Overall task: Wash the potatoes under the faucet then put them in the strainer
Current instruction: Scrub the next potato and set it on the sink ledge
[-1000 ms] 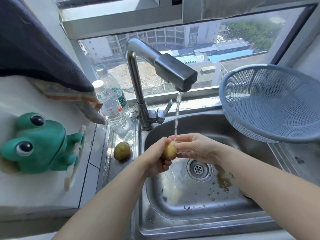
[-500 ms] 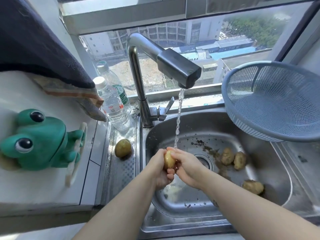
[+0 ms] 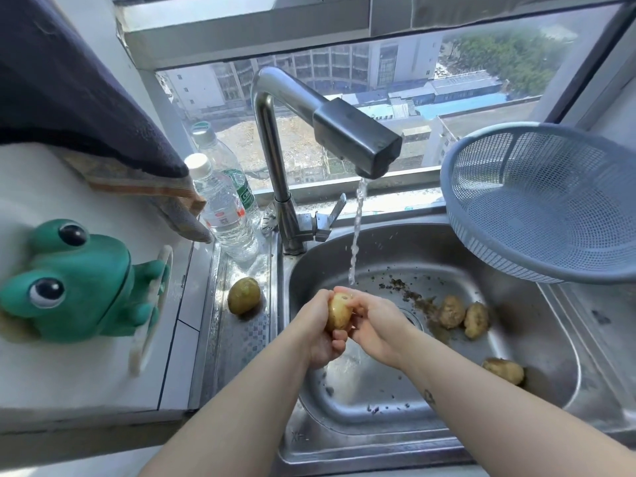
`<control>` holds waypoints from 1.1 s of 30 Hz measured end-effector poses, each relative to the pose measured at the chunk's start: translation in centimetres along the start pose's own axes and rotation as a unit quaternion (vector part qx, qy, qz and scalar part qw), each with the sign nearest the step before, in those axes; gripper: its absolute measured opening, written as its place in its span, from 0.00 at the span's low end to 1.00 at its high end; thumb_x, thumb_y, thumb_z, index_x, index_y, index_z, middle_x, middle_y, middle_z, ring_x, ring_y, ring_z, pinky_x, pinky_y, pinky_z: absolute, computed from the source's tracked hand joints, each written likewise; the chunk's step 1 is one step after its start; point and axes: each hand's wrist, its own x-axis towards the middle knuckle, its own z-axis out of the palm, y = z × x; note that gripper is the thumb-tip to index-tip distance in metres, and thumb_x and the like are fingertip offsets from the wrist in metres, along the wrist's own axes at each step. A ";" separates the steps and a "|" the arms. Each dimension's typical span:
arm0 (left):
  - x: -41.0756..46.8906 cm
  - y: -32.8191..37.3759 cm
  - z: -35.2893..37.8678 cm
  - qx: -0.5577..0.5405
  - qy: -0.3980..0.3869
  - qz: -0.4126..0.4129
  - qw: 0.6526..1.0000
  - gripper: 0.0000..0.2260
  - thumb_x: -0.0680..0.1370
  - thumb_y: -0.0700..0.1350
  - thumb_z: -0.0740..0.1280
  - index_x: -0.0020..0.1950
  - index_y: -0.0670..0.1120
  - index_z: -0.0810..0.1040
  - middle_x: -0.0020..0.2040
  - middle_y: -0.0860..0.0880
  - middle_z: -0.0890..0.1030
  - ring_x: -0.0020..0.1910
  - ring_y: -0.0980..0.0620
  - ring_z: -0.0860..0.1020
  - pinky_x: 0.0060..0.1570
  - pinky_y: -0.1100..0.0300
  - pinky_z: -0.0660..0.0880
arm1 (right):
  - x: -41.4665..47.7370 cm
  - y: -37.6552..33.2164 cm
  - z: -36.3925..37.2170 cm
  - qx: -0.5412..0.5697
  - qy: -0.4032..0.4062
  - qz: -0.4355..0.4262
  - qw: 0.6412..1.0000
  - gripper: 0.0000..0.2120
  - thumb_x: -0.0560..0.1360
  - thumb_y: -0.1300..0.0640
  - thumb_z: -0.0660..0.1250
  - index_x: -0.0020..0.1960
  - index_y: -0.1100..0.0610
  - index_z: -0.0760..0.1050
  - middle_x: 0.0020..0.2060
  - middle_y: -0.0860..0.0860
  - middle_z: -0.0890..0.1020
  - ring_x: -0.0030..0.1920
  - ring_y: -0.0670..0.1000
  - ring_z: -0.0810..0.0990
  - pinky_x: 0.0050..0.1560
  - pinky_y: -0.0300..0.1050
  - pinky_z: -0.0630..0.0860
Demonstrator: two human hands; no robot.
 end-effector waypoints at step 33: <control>-0.7 0.0 0.4 0.067 0.018 0.038 0.997 0.16 0.77 0.51 0.59 0.35 0.45 0.76 0.29 0.48 0.73 0.24 0.57 0.61 0.20 0.68 0.59 | 0.2 0.3 -0.1 0.012 -0.008 0.003 1.000 0.10 0.75 0.64 0.58 0.52 0.63 0.76 0.39 0.56 0.76 0.38 0.51 0.73 0.39 0.43 0.72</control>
